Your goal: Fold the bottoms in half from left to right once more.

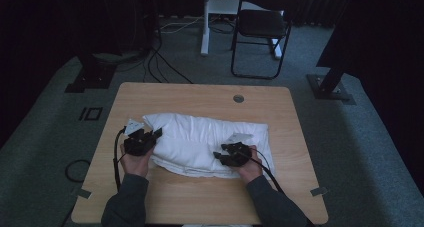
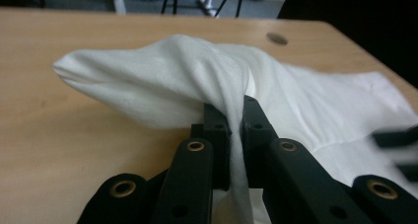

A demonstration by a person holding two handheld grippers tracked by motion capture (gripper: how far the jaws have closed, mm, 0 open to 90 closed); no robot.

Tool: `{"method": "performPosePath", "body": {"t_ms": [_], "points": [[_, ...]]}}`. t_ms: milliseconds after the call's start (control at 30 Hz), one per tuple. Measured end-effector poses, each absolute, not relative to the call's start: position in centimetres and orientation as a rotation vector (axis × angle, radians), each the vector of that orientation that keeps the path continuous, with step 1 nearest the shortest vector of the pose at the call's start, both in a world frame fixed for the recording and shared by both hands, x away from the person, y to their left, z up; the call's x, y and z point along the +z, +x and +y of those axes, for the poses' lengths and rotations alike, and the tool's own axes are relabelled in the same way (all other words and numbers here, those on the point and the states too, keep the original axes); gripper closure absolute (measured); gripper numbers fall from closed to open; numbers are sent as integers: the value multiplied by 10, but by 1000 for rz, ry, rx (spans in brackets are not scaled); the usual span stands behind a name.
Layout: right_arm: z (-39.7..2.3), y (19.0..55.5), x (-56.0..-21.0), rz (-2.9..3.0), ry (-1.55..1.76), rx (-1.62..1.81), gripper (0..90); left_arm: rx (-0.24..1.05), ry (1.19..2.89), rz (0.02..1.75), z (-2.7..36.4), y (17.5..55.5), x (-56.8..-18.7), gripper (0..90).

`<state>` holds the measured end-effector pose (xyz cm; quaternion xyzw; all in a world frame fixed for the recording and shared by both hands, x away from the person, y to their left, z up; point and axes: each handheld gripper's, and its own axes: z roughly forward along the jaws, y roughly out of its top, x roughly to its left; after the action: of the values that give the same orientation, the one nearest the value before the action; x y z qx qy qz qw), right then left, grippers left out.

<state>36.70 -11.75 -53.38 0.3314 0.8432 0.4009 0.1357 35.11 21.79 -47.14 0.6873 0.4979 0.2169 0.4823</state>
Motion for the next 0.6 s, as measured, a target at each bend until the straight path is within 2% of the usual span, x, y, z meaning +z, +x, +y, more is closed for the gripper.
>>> {"method": "performPosePath", "body": {"t_ms": [100,367,600], "points": [[-106,370,-552,2461,945,1154,544,568,1686,1168,211,352,-459,854],[-96,374,-555,2449,969,1194,553,572,1676,1102,196,355,-439,855],[-66,381,-557,2433,955,1231,555,563,1688,1025,178,357,-422,854]]}}
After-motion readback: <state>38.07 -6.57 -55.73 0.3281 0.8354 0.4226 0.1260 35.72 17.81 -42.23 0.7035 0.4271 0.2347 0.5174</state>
